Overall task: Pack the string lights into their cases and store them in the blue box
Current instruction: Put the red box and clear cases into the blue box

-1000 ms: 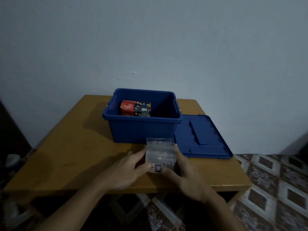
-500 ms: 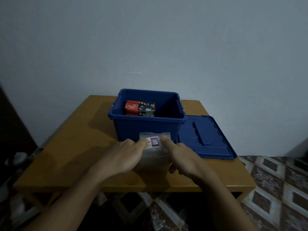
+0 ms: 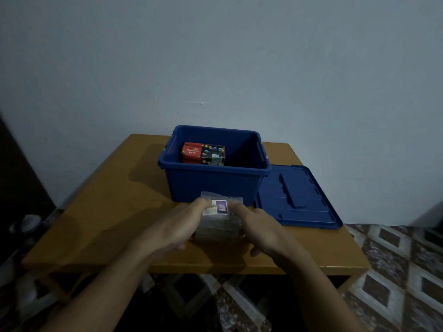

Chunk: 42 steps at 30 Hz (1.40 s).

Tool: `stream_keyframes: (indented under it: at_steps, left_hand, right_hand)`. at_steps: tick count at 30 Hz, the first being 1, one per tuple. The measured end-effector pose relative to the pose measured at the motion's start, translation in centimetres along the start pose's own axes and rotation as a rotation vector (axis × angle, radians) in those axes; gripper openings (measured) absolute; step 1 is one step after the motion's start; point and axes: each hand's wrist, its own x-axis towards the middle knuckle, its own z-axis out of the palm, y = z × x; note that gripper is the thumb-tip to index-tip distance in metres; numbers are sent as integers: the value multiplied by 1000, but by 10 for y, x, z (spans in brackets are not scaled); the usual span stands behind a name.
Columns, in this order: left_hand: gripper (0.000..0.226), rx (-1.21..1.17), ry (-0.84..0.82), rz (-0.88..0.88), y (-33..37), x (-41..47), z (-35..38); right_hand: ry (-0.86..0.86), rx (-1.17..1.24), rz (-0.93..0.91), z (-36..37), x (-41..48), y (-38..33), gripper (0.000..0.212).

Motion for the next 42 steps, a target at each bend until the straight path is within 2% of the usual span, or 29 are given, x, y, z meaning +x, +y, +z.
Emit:
stream_keyframes:
  at_steps: [8, 10, 15, 19, 23, 25, 28, 31, 34, 37, 40, 42]
  left_hand:
    - [28, -143, 71, -56, 3, 2, 2]
    - [30, -221, 132, -80, 2, 6, 1]
    - [34, -201, 63, -43, 0, -7, 6]
    - [39, -248, 130, -26, 2, -10, 9]
    - [44, -255, 175, -43, 4, -15, 7]
    - [41, -283, 174, -15, 6, -22, 6]
    - [36, -232, 187, 96, 12, -36, 4]
    - [34, -187, 303, 210, 31, -47, 0]
    - [37, -208, 437, 327, 54, -54, -16]
    - [47, -153, 403, 466, 79, -54, -38]
    - [45, -180, 366, 441, 103, -27, -57]
    - [32, -189, 323, 360, 112, -2, -66]
  right_hand:
    - [-52, 112, 53, 3, 4, -3, 71]
    - [-71, 163, 74, 4, 3, -2, 68]
    - [-66, 162, 71, 6, -1, -4, 64]
    - [-37, 139, 29, 7, -6, -11, 51]
    - [-45, 162, 23, 5, -11, -14, 47]
    - [-49, 148, -12, 3, -17, -17, 44]
    - [-8, 105, -107, -3, -27, -29, 53]
    - [48, 92, -225, -14, -37, -46, 51]
    - [113, 129, -310, -32, -39, -68, 50]
    - [182, 184, -340, -52, -23, -89, 49]
    - [165, 244, -294, -65, 4, -108, 49]
    - [134, 257, -216, -68, 26, -115, 51]
